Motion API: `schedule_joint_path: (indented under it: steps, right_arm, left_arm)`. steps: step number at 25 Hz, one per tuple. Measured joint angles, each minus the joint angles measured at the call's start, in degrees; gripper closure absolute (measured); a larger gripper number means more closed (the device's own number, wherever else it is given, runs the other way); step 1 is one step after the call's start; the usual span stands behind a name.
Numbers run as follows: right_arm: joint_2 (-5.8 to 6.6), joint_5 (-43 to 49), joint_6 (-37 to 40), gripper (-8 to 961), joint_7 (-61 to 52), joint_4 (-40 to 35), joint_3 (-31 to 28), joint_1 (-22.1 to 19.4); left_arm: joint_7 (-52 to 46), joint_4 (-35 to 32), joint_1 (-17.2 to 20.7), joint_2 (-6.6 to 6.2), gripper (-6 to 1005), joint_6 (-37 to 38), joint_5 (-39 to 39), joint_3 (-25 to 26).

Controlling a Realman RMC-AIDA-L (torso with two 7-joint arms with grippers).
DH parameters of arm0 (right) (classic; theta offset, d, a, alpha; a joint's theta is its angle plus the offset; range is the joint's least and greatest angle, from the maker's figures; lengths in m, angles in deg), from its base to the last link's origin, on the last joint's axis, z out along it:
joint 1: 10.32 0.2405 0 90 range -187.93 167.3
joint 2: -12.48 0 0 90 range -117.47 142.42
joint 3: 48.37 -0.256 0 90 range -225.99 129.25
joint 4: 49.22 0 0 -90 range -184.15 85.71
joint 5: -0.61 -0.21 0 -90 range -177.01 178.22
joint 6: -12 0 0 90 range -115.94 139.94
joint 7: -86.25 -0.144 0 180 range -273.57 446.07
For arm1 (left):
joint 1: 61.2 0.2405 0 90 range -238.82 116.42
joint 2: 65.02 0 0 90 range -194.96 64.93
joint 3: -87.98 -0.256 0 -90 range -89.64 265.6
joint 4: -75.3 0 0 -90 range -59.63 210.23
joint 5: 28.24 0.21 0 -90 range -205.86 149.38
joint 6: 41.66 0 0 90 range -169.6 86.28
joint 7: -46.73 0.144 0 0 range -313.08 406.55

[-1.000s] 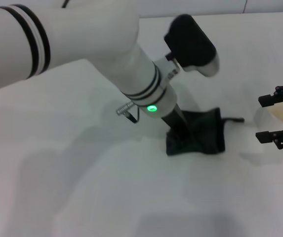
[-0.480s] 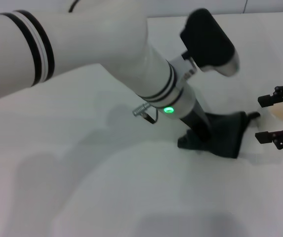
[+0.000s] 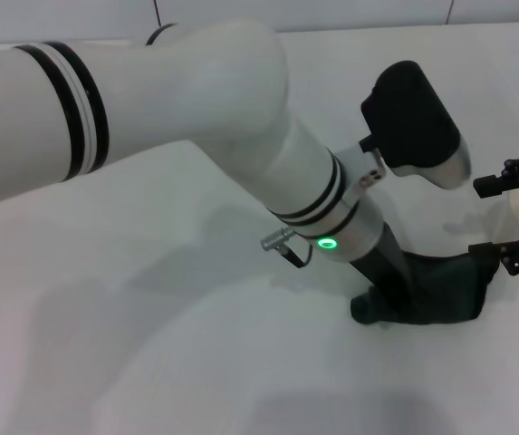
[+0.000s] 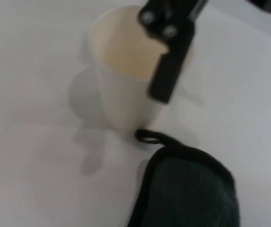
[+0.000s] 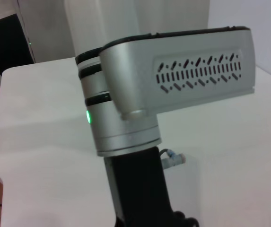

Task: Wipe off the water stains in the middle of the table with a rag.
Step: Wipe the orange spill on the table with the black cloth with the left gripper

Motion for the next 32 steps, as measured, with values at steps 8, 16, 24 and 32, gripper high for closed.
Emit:
schedule_joint_path:
  steps: [8, 16, 24, 32]
  right_arm:
    - [0.02, 0.13, -0.02, 97, -0.29, 0.0, 0.0, 0.23]
    - [0.09, 0.17, -0.03, 98, -0.52, -0.1, 0.0, 0.27]
    - [0.68, 0.17, 0.0, 98, -1.04, -0.1, -0.26, 0.21]
    - [1.44, 0.16, 0.0, 98, -1.57, -0.27, -0.41, 0.03]
  left_arm:
    - [-0.26, 5.89, 0.01, -0.49, 899, -1.99, 3.87, 3.77]
    - [-1.0, 7.26, 2.87, -0.62, 896, -2.5, 15.44, 13.9]
    - [0.04, -0.82, 5.98, -0.69, 893, 4.39, 15.92, 14.22]
    - [1.05, -5.17, 8.77, -0.72, 890, 8.39, 16.97, 15.96]
